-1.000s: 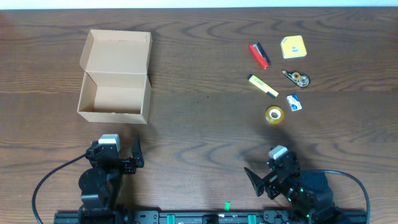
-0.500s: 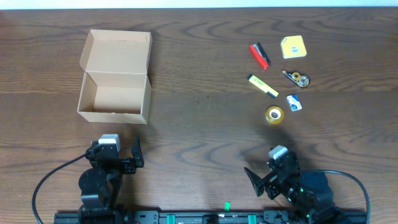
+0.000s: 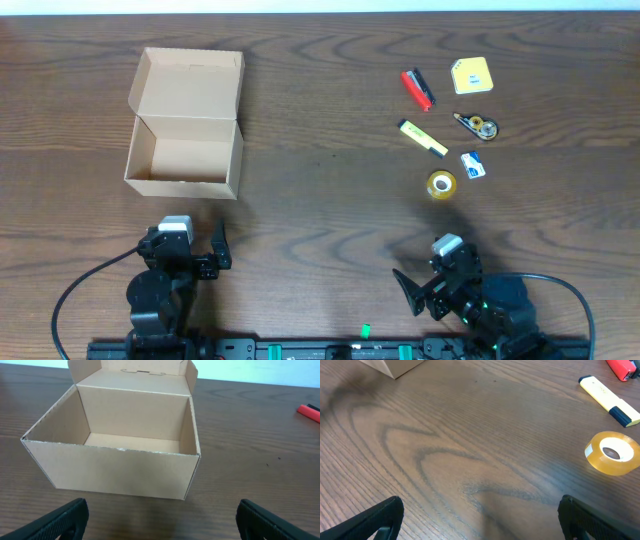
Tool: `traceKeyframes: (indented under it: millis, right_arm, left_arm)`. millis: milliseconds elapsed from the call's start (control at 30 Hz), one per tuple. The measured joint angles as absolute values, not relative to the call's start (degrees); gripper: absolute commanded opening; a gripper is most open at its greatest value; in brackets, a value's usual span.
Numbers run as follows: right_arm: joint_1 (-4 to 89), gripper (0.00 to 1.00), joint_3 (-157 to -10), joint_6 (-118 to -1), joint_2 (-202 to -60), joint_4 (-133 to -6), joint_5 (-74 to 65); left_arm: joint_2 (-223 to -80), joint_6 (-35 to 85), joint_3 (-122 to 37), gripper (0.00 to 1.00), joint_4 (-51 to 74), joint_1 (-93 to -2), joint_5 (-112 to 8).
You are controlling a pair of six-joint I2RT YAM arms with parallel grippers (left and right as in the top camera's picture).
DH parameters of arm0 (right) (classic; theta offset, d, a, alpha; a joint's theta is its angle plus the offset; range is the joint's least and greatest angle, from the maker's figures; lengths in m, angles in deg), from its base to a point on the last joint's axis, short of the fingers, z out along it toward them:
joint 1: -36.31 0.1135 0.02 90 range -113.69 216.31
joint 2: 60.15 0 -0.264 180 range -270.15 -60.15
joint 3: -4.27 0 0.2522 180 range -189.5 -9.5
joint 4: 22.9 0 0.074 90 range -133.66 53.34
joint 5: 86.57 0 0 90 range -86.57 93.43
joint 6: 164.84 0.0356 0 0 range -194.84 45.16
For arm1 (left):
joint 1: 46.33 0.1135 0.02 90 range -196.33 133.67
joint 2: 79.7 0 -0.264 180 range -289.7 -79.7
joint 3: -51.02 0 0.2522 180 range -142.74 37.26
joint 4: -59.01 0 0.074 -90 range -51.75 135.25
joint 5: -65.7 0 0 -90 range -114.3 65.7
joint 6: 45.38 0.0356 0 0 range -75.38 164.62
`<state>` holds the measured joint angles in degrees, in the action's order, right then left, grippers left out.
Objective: Pack container
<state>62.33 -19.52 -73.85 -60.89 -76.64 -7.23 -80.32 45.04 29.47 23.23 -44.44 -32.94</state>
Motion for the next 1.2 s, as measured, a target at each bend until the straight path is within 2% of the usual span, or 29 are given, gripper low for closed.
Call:
traceKeyframes:
  millis: [267,533,833,1000,1200]
  right_arm:
    - [62.3,0.99,-19.5,-73.8,-60.9,-76.6,-7.2]
    - [62.3,0.99,-19.5,-73.8,-60.9,-76.6,-7.2]
    - [62.3,0.99,-19.5,-73.8,-60.9,-76.6,-7.2]
    - [62.3,0.99,-19.5,-73.8,-60.9,-76.6,-7.2]
    - [62.3,0.99,-19.4,-73.9,-60.8,-76.6,-7.2]
  left_arm:
    - [-80.3,44.8,29.7,0.95,24.6,-44.4,-34.1]
    - [-80.3,42.8,30.6,0.95,34.8,-44.4,-44.6]
    - [-81.9,38.5,24.7,0.95,34.9,-44.4,-48.3]
    - [-91.6,37.4,17.6,0.95,33.9,-44.4,-48.4]
    - [-113.4,37.0,4.0,0.95,27.4,-44.4,-48.3]
